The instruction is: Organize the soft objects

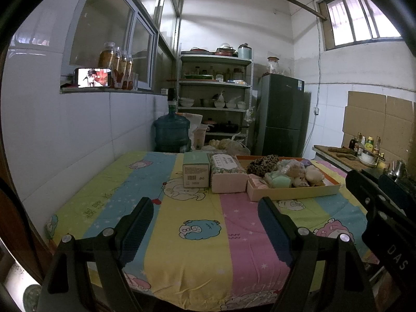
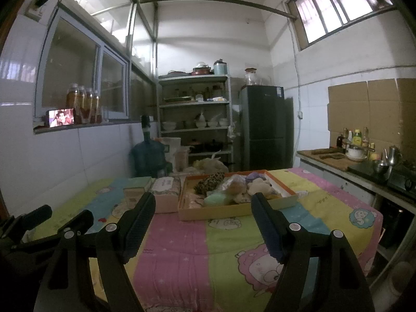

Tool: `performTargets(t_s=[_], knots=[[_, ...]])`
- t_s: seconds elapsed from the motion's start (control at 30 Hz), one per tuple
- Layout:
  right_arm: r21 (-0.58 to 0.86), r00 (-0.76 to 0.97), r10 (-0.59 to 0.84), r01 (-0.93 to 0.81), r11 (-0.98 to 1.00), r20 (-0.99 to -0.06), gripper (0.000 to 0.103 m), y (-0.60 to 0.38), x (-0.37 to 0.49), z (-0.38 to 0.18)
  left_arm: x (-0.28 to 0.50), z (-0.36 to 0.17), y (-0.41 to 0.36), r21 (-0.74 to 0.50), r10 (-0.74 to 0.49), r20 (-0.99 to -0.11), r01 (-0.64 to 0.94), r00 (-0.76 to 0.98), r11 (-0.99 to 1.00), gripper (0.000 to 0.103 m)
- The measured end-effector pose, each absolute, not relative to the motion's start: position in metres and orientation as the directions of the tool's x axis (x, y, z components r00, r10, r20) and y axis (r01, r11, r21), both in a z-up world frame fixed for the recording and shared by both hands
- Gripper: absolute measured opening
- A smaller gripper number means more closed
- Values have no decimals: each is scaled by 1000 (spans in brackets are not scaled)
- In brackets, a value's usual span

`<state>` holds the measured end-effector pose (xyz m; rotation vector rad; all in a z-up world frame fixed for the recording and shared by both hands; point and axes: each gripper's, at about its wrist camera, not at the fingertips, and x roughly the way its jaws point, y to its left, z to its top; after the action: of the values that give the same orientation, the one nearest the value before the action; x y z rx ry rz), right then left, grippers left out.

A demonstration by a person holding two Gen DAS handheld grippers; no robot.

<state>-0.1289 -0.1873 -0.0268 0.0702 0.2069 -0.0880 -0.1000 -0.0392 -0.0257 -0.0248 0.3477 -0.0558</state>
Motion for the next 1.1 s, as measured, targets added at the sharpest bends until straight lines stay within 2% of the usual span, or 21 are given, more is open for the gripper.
performTargets(t_s=[1.1], knots=[[57, 975, -79, 93, 994, -205, 77, -186, -128, -27, -102, -26, -38, -37, -59, -340, 49, 939, 998, 83]])
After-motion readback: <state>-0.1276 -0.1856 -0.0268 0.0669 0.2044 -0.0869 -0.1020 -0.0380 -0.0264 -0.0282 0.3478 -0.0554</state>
